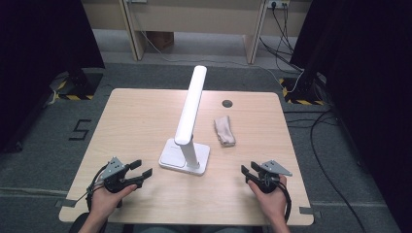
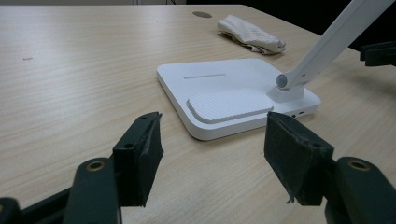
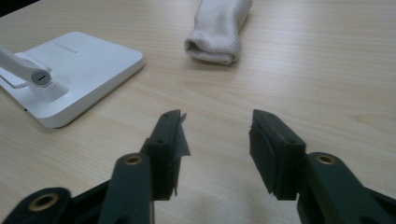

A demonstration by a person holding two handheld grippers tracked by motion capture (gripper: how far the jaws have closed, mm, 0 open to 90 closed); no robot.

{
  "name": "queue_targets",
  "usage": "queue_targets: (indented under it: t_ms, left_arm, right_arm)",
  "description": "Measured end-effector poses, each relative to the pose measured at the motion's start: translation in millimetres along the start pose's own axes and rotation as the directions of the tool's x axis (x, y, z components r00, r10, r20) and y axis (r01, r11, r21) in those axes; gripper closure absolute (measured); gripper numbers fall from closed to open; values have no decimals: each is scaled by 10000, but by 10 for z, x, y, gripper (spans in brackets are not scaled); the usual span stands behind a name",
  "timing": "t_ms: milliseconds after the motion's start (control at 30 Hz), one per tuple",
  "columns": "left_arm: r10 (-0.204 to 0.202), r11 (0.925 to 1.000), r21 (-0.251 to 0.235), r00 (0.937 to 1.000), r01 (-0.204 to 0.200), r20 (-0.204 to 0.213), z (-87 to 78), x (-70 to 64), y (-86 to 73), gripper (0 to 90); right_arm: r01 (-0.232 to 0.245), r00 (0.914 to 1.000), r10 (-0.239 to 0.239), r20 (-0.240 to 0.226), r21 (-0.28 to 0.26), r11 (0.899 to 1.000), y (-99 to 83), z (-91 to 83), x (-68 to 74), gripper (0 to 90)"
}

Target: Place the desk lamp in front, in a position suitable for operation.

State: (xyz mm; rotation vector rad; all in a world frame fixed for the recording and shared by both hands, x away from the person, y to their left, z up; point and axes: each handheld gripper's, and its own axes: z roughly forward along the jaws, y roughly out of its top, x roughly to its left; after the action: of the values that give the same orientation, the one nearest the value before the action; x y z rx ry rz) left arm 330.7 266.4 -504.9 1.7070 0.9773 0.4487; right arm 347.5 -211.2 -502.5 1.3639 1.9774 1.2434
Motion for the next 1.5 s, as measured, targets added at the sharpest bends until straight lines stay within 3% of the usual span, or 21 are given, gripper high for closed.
queue_targets:
  t_ms: [100,133,200,267,367,433,500,600,733,767,933,1067,1200,1233,1500]
  left_arm:
    - [-166,9997,-177,9987,175,482,39,-68,59,372]
    - [-79,9998,-164,9984,88,562,56,-97,100,372]
    - [184,9993,-348,9964,-156,824,100,-210,266,379]
    - [309,9988,-407,9951,-272,937,111,-257,330,380]
    - [892,9948,-605,9880,-821,1263,159,-434,517,371]
    - [1308,9904,-638,9809,-1227,1441,182,-566,618,359]
    - [1555,9869,-694,9739,-1458,1652,201,-696,699,348]
    - [1800,9827,-740,9695,-1698,1664,238,-892,803,340]
    - [1697,9848,-662,9704,-1605,1716,311,-1081,898,349]
    - [1822,9827,-620,9707,-1745,1568,325,-1102,919,349]
    - [1773,9839,-388,9801,-1744,894,390,-1117,972,372]
    - [1399,9897,-409,9867,-1368,828,433,-1147,937,387]
    - [1460,9888,-411,9875,-1437,592,481,-1146,928,385]
    - [1476,9881,-501,9880,-1453,454,496,-1151,934,386]
    - [1494,9872,-602,9885,-1478,224,567,-1198,971,397]
  right_arm:
    - [70,9999,-68,-83,201,9998,16,25,-3,612]
    - [0,9998,7,-203,315,9995,26,41,3,627]
    - [329,9988,-308,-372,588,9977,88,105,18,689]
    - [445,9985,-422,-352,669,9968,114,126,29,703]
    - [747,9965,-710,-438,899,9931,189,199,82,718]
    - [825,9953,-781,-574,782,9935,245,247,135,720]
    - [830,9944,-790,-703,556,9950,319,334,216,717]
    - [769,9942,-724,-791,557,9955,346,385,269,709]
    - [822,9940,-787,-763,435,9957,363,380,338,695]
    - [822,9940,-787,-763,435,9957,363,380,338,695]
    - [776,9949,-751,-674,367,9963,353,350,300,684]
    - [804,9933,-762,-868,463,9957,344,433,333,687]
    - [1384,9844,-1282,-1203,803,9871,385,572,434,748]
    - [1539,9799,-1400,-1423,919,9838,407,641,491,798]
    - [2062,9666,-1782,-1843,1462,9675,473,833,638,884]
